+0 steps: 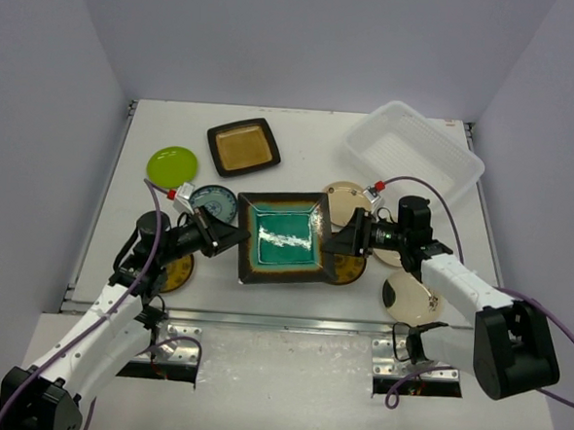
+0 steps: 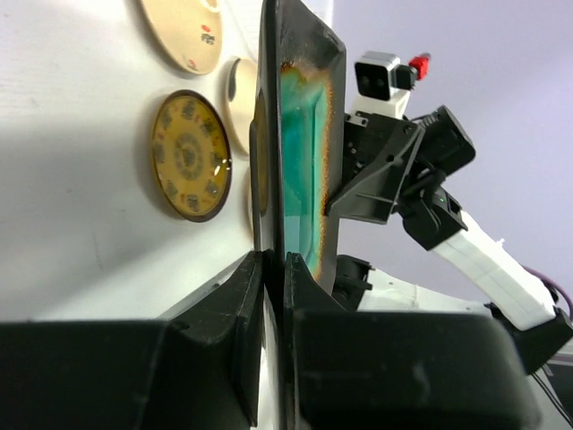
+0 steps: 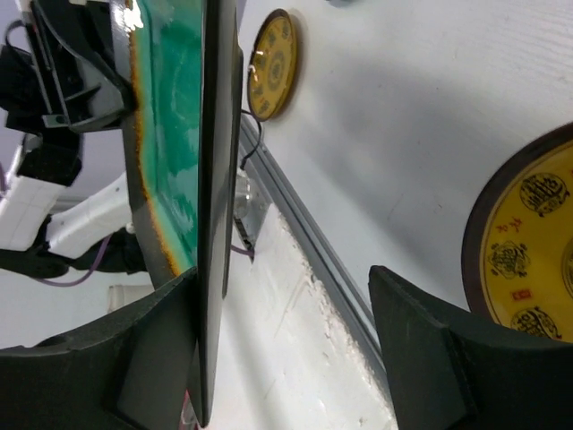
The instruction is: Place the plates into the plastic bin on the countertop
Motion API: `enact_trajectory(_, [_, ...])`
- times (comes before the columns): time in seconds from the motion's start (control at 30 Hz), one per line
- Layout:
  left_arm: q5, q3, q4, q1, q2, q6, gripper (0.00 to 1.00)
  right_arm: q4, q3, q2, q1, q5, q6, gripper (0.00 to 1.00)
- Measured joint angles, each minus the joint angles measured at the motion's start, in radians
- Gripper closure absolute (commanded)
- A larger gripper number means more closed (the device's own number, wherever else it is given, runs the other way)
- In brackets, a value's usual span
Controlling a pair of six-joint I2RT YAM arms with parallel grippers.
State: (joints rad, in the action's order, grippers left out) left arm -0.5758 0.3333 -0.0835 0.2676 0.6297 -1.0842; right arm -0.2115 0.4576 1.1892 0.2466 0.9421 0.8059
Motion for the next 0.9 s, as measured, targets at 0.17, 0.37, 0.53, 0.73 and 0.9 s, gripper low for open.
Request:
enact_trajectory(0.17, [-0.025, -0.02, -0.07, 0.0, 0.042, -0.027, 1.0, -0.092, 0.009, 0.027, 0.002, 0.042, 0.086, 0.87])
enact_trajectory(0.37, [-0.039, -0.039, -0.135, -0.001, 0.067, -0.034, 1.0, -0.206, 0.006, 0.035, 0.001, 0.06, 0.2, 1.0])
enact_trajectory(0.53, [-0.043, -0.025, -0.175, -0.004, 0.101, -0.013, 0.42, -0.247, 0.002, 0.025, -0.006, 0.058, 0.254, 1.0])
enact_trajectory(0.73, [0.056, 0.176, -0.012, -0.002, 0.118, 0.102, 0.0, -0.22, 0.001, -0.013, -0.051, 0.056, 0.275, 1.0])
enact_trajectory(0.9, [0.323, 0.401, 0.219, -0.002, 0.116, 0.224, 0.0, -0.208, 0.001, -0.031, -0.146, 0.043, 0.318, 1.0])
